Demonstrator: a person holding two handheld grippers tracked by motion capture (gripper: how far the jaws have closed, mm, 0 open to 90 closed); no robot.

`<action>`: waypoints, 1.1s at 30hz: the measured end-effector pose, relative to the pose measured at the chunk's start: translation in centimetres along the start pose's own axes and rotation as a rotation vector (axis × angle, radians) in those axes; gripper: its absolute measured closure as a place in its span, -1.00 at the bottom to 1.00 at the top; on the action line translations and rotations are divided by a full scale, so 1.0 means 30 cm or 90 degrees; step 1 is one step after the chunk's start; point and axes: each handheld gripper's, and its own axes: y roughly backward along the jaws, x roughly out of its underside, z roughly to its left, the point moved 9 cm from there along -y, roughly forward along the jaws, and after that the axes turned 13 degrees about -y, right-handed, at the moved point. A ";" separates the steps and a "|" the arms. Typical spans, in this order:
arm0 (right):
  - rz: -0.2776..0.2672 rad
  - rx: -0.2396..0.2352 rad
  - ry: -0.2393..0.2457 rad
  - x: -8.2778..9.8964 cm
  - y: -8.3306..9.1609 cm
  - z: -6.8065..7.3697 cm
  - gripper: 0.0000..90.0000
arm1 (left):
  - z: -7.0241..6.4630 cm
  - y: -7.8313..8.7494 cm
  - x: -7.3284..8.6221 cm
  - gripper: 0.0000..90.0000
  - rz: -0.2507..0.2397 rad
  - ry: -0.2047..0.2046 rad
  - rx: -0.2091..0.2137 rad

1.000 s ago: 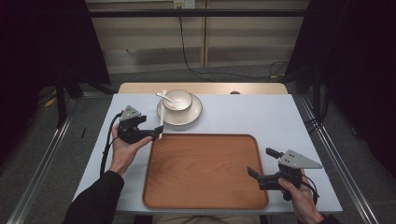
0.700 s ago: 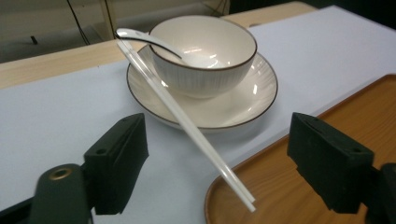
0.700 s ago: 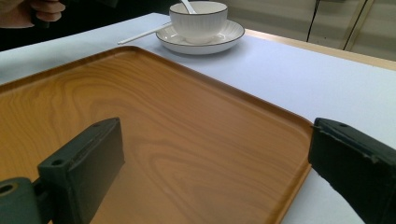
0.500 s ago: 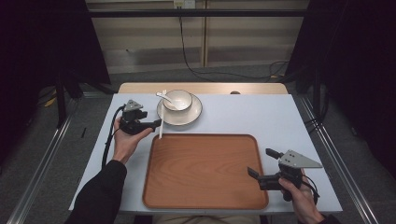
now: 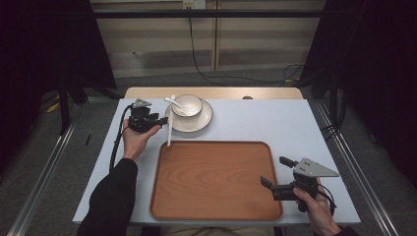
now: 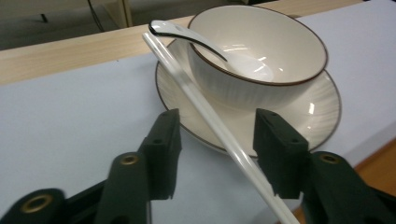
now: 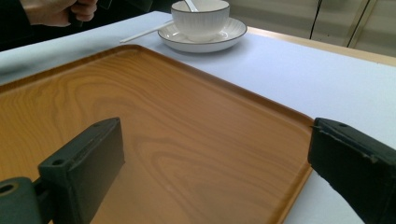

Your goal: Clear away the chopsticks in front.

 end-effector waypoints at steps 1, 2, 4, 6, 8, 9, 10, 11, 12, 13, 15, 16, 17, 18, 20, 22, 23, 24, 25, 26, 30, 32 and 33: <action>0.001 0.001 0.000 0.001 0.001 0.001 -0.93 | 0.006 -0.007 -0.004 0.28 0.003 0.000 -0.011; -0.001 -0.001 0.001 -0.001 0.002 0.002 -0.93 | 0.011 -0.013 -0.006 0.32 0.008 -0.008 -0.017; -0.001 -0.002 0.001 -0.001 0.003 0.002 -0.93 | 0.007 -0.027 -0.013 0.44 0.015 -0.016 -0.012; -0.002 -0.001 0.001 -0.002 0.002 0.000 -0.93 | 0.003 -0.035 -0.018 0.56 0.013 -0.016 -0.014; -0.002 -0.002 -0.001 -0.002 0.004 0.000 -0.93 | 0.004 -0.052 -0.014 0.64 0.023 -0.020 -0.014; -0.001 -0.002 0.001 -0.001 0.003 0.002 -0.93 | 0.006 -0.073 -0.010 0.66 0.028 -0.016 -0.012; 0.000 -0.001 0.002 -0.001 0.003 0.002 -0.93 | 0.009 -0.082 -0.006 0.68 0.033 -0.015 -0.015; 0.002 -0.002 0.005 0.001 0.003 0.004 -0.93 | 0.014 -0.089 -0.003 0.68 0.037 -0.017 -0.021; 0.002 -0.002 0.005 0.001 0.003 0.004 -0.93 | 0.014 -0.089 -0.003 0.69 0.037 -0.017 -0.021; 0.002 -0.001 0.009 0.002 0.002 0.005 -0.93 | 0.016 -0.100 0.000 0.70 0.036 -0.004 -0.012; 0.003 -0.001 0.004 0.002 0.001 0.003 -0.93 | 0.017 -0.108 0.001 0.70 0.036 0.001 -0.008; 0.003 -0.001 0.004 0.002 0.001 0.003 -0.93 | 0.017 -0.108 0.001 0.69 0.036 0.001 -0.008; 0.004 0.001 0.004 0.002 0.001 0.001 -0.93 | 0.020 -0.112 -0.001 0.69 0.034 0.004 -0.010; 0.004 0.001 0.004 0.002 0.001 0.001 -0.93 | 0.020 -0.112 -0.001 0.69 0.034 0.004 -0.010; 0.004 -0.001 0.004 0.002 0.002 0.003 -0.93 | 0.016 -0.122 0.002 0.69 0.039 0.010 -0.004; 0.004 -0.001 0.006 0.002 0.001 0.003 -0.93 | 0.009 -0.130 0.002 0.69 0.035 0.028 0.003; 0.003 -0.001 0.006 0.002 0.002 0.002 -0.93 | 0.011 -0.133 0.009 0.69 0.046 0.018 -0.007; 0.003 -0.001 0.006 0.002 0.002 0.002 -0.93 | 0.011 -0.133 0.009 0.69 0.046 0.018 -0.007; 0.002 0.001 0.007 0.001 0.002 0.000 -0.93 | 0.004 -0.142 0.010 0.70 0.044 0.024 -0.002; 0.002 0.002 0.006 0.000 0.002 0.000 -0.93 | 0.005 -0.143 0.009 0.70 0.043 0.025 -0.005; 0.001 0.001 0.005 -0.001 0.002 0.000 -0.93 | 0.011 -0.144 0.007 0.80 0.050 0.024 -0.015; 0.001 0.000 0.005 0.000 0.002 0.000 -0.93 | 0.012 -0.146 0.011 0.83 0.062 0.018 -0.005; 0.000 0.000 0.005 -0.001 0.002 0.000 -0.93 | 0.014 -0.153 0.012 0.82 0.063 0.025 -0.013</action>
